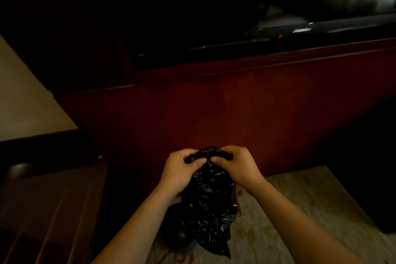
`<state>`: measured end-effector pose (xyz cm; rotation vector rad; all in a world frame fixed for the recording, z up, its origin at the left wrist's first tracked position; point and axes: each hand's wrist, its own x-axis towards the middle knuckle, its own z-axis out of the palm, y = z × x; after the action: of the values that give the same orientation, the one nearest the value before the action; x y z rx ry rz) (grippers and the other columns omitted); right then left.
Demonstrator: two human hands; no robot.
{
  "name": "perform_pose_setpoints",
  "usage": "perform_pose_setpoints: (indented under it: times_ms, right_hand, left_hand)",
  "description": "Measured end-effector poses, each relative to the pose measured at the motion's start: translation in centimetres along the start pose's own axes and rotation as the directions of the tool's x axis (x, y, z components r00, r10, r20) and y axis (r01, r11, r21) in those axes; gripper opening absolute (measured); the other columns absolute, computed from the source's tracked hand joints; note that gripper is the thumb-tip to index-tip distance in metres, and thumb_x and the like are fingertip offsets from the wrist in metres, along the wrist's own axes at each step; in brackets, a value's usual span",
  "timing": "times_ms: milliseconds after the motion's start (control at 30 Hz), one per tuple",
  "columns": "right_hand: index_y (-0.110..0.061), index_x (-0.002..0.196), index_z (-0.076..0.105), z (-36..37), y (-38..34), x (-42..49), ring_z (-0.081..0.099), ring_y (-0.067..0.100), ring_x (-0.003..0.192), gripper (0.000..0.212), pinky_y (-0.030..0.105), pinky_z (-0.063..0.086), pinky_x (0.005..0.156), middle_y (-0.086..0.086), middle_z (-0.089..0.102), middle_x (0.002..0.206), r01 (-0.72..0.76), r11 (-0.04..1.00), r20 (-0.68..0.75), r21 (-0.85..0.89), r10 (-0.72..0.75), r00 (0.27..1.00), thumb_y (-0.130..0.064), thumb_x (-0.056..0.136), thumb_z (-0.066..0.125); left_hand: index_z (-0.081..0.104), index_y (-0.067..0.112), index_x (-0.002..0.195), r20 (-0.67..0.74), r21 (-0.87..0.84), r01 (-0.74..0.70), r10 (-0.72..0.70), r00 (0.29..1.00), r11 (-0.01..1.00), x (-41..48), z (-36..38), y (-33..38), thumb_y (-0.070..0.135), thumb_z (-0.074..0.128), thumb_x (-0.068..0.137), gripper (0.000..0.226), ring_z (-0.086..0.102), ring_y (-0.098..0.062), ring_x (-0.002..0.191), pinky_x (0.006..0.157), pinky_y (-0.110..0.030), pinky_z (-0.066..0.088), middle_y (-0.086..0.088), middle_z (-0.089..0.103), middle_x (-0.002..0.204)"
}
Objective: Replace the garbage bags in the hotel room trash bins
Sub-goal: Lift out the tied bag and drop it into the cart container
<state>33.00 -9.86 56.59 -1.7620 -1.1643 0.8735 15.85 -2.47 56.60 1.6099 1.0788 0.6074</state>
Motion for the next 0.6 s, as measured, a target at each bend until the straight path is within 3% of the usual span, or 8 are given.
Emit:
perform_pose_setpoints:
  times_ms: [267, 367, 600]
  right_hand:
    - [-0.022, 0.086, 0.074, -12.0, -1.6, -5.9, 0.073, 0.011, 0.068, 0.009, 0.044, 0.062, 0.067, -0.002, 0.076, 0.079, -0.047, 0.998, -0.178, -0.043, 0.039, 0.983, -0.030, 0.089, 0.074]
    - [-0.023, 0.089, 0.074, -15.2, -1.3, -8.2, 0.073, 0.010, 0.068, 0.008, 0.042, 0.062, 0.068, -0.003, 0.076, 0.080, -0.084, 0.996, -0.259, -0.034, 0.072, 0.963, -0.032, 0.089, 0.074]
    - [-0.026, 0.082, 0.072, -20.5, -0.7, -13.5, 0.071, 0.005, 0.064, 0.007, 0.038, 0.063, 0.065, -0.007, 0.074, 0.075, -0.160, 0.987, -0.528, -0.003, 0.134, 0.839, -0.030, 0.088, 0.075]
  left_hand:
    - [0.075, 0.026, 0.095, 0.159, 0.025, -0.092, 0.087, 0.983, 0.995, -1.8, 8.1, 10.1, 0.024, 0.072, 0.090, 0.006, 0.072, -0.006, 0.082, 0.074, -0.028, 0.059, 0.009, 0.076, 0.090]
    - [0.075, 0.025, 0.096, 0.230, 0.028, -0.142, 0.132, 0.964, 0.990, -2.0, 11.1, 12.3, 0.024, 0.073, 0.089, 0.007, 0.071, -0.004, 0.080, 0.075, -0.030, 0.059, 0.009, 0.076, 0.090]
    - [0.075, 0.025, 0.098, 0.420, -0.032, -0.255, 0.245, 0.874, 0.966, -2.4, 17.5, 16.5, 0.020, 0.073, 0.089, 0.010, 0.071, -0.002, 0.080, 0.076, -0.029, 0.060, 0.009, 0.075, 0.091]
